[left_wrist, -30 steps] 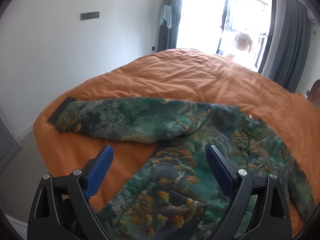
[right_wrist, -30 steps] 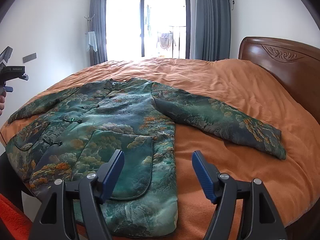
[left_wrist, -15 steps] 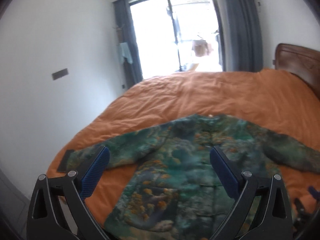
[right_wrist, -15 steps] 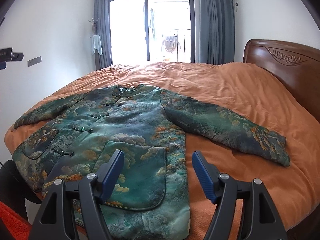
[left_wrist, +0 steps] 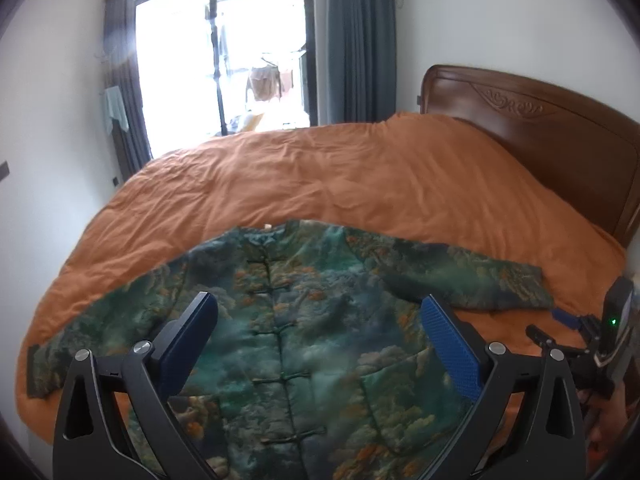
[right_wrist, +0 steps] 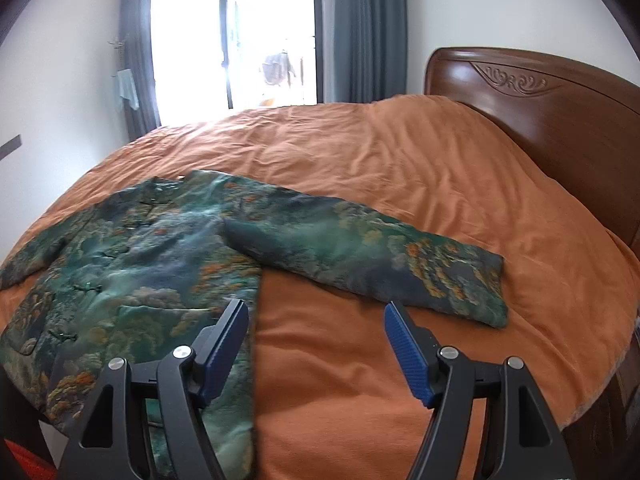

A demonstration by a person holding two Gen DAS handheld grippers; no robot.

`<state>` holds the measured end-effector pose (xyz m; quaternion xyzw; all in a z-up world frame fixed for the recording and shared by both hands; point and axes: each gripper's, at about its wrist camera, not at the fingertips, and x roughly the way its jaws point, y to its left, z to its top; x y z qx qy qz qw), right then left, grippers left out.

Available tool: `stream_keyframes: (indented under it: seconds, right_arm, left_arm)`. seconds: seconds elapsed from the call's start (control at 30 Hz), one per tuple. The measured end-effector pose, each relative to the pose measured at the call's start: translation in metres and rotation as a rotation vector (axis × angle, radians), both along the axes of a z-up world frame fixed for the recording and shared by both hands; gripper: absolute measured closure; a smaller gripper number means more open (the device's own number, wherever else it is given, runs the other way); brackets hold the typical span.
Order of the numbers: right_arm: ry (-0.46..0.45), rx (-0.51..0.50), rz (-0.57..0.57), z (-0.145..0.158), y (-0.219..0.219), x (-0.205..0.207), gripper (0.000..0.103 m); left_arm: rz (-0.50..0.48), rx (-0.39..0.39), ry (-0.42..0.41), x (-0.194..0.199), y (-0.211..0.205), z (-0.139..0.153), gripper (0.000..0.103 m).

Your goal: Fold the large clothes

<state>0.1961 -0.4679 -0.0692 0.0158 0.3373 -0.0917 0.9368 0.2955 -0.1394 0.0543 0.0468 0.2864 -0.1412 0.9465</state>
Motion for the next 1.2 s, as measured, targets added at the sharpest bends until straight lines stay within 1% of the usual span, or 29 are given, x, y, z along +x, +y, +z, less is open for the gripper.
stream_keyframes:
  seconds: [0.13,0.23,0.3,0.37,0.5,0.57,0.67,0.73,0.8,0.97,1.07,1.2]
  right_arm:
    - [0.021,-0.002,-0.079,-0.008,-0.021,0.01,0.031]
    - [0.027,0.024,-0.124,-0.016,-0.027,0.019,0.031]
    - [0.013,0.043,-0.129,-0.02,-0.027,0.022,0.031]
    - [0.001,0.06,-0.129,-0.025,-0.028,0.025,0.031]
    - [0.008,0.097,-0.143,-0.043,-0.036,0.027,0.031]
    - [0.016,0.093,-0.143,-0.052,-0.041,0.027,0.031]
    - [0.034,0.058,-0.144,-0.063,-0.046,0.026,0.031]
    - [0.038,0.063,-0.15,-0.068,-0.052,0.024,0.031]
    - [0.037,0.083,-0.152,-0.071,-0.059,0.022,0.031]
    - [0.028,0.082,-0.177,-0.073,-0.069,0.015,0.031]
    - [0.034,0.105,-0.181,-0.075,-0.074,0.014,0.031]
    - [0.038,0.108,-0.177,-0.076,-0.072,0.014,0.031]
  left_arm:
    - [-0.032,-0.019,0.009,0.014,-0.025,-0.01,0.002]
    - [-0.061,-0.034,0.027,0.026,-0.043,-0.017,0.002]
    - [-0.06,-0.019,0.016,0.032,-0.054,-0.021,0.002]
    - [-0.063,-0.008,0.023,0.041,-0.065,-0.027,0.002]
    - [-0.05,0.002,0.077,0.066,-0.084,-0.041,0.002]
    - [-0.037,0.003,0.08,0.073,-0.09,-0.045,0.002]
    - [-0.026,0.006,0.068,0.081,-0.099,-0.046,0.002]
    - [-0.013,0.016,0.066,0.087,-0.106,-0.047,0.002]
    - [-0.009,0.02,0.061,0.09,-0.111,-0.046,0.002]
    - [-0.008,0.053,0.04,0.09,-0.122,-0.044,0.002]
    - [-0.012,0.064,0.039,0.087,-0.121,-0.044,0.002]
    - [-0.012,0.071,0.036,0.086,-0.116,-0.044,0.002]
